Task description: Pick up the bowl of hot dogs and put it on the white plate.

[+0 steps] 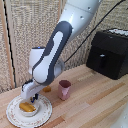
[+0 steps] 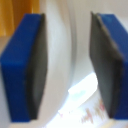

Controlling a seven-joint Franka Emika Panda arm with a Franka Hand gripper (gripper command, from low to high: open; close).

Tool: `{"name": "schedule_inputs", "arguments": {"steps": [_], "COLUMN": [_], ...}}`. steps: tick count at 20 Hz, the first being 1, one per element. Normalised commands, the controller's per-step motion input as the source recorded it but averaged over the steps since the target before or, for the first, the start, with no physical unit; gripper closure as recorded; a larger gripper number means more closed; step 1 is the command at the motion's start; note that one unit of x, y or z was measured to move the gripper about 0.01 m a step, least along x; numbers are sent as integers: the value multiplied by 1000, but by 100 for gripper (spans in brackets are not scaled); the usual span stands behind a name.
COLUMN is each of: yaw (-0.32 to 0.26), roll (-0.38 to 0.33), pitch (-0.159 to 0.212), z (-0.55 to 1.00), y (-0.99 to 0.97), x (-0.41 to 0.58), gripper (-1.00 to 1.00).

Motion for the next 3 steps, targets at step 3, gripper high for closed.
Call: {"name": "schedule_inputs", "arguments": {"steps": [3], "yaw": [44], "roll": [21], "pitch": [80], "z": [735], "y": [-101], "x": [160], "gripper": [-100]}}
